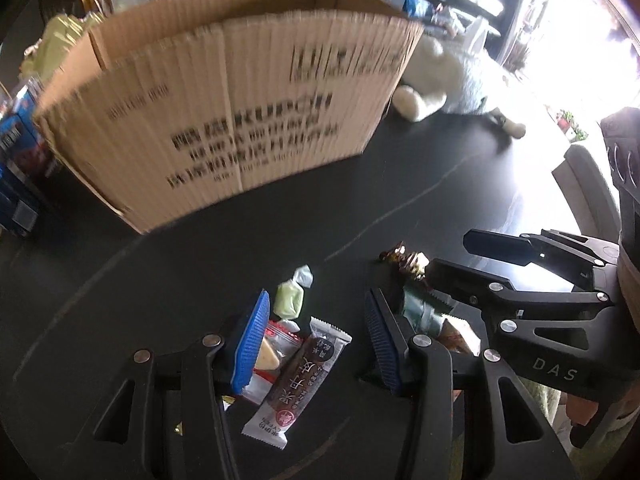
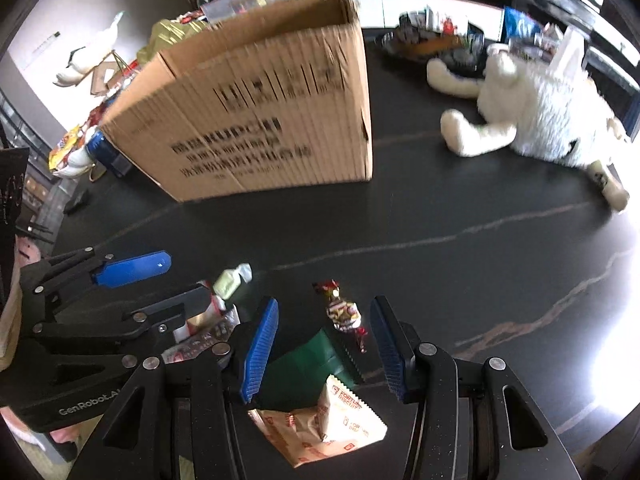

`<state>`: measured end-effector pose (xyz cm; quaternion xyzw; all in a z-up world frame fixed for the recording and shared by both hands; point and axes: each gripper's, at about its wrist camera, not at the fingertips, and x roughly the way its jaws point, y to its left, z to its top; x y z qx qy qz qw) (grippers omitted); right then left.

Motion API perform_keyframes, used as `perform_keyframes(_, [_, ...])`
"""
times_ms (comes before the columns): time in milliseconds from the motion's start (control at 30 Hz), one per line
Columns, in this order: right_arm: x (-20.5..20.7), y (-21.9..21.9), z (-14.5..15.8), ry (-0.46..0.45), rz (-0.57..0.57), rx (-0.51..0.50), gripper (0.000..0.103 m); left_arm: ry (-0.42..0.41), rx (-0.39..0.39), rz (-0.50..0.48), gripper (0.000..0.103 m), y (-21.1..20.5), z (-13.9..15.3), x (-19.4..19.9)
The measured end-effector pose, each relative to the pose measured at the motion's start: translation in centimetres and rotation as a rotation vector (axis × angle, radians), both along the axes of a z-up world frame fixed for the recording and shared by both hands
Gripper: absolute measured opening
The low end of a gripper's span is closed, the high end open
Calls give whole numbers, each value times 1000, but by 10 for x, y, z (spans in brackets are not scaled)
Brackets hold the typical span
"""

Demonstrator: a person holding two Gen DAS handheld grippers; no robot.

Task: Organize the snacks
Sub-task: 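Grasp the pale green wrapped candy with the left tool while the right tool grasps the gold-wrapped chocolate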

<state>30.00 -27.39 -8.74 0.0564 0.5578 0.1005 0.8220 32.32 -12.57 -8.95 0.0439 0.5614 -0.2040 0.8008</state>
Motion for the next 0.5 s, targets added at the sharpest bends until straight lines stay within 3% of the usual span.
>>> perform_keyframes(500, [17,-3,-40,106,-30,11,49,110,42,11,42,-12,-42,20])
